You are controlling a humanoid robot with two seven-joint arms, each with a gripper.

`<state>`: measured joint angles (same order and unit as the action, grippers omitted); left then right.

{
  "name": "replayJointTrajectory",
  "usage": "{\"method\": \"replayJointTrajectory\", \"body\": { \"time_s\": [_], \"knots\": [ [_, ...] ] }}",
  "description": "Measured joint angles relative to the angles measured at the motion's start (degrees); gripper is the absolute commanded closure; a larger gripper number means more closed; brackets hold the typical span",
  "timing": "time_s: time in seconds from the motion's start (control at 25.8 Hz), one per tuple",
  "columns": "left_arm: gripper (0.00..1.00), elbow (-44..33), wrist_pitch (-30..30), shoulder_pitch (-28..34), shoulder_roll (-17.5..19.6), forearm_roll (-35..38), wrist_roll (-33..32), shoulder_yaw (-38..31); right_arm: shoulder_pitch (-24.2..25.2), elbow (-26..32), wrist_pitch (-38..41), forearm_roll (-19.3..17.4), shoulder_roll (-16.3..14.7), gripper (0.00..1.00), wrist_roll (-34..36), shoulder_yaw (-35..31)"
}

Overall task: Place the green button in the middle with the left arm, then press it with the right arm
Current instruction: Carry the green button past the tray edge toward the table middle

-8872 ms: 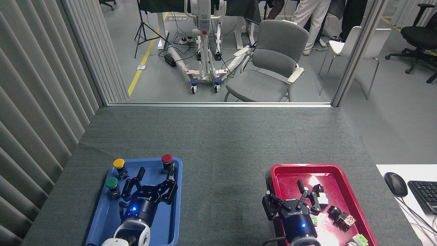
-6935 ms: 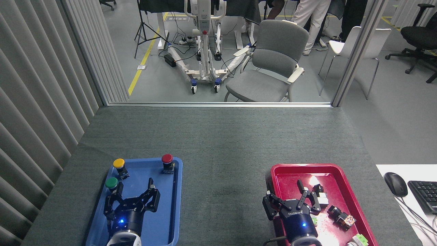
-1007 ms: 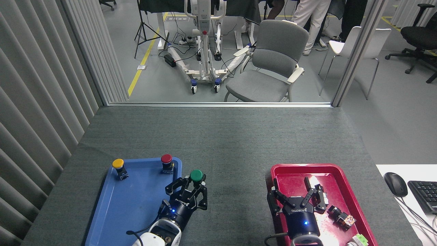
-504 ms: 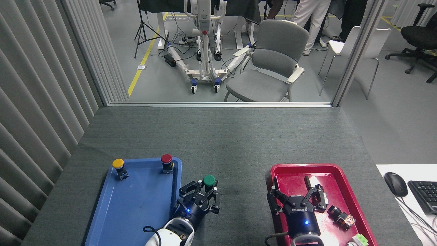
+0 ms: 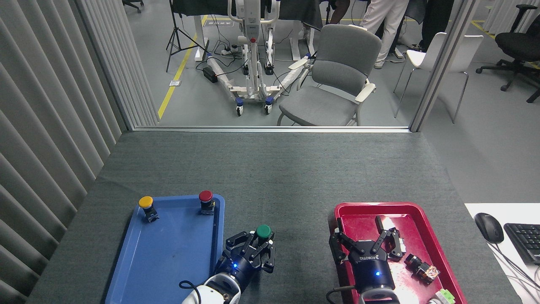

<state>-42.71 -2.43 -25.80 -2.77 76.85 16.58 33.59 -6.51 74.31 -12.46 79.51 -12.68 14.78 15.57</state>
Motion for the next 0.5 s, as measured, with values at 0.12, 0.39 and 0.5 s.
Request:
{"method": "replayJointTrajectory", "body": {
  "time_s": [0.12, 0.39, 0.5],
  "knots": [
    [0.37, 1.5, -0.1, 0.0, -0.7, 0.0, 0.9, 0.0, 0.0, 0.0, 0.0, 0.0, 0.0, 0.00, 0.0, 0.1],
    [0.00, 2.0, -1.5, 0.1, -1.0, -0.4, 0.5, 0.0, -0.1, 0.0, 0.0, 0.0, 0.1, 0.01, 0.0, 0.1],
    [0.00, 1.7, -3.4, 0.2, -0.7, -0.5, 0.2, -0.1, -0.1, 0.0, 0.0, 0.0, 0.2, 0.01, 0.0, 0.1]
  ]
}}
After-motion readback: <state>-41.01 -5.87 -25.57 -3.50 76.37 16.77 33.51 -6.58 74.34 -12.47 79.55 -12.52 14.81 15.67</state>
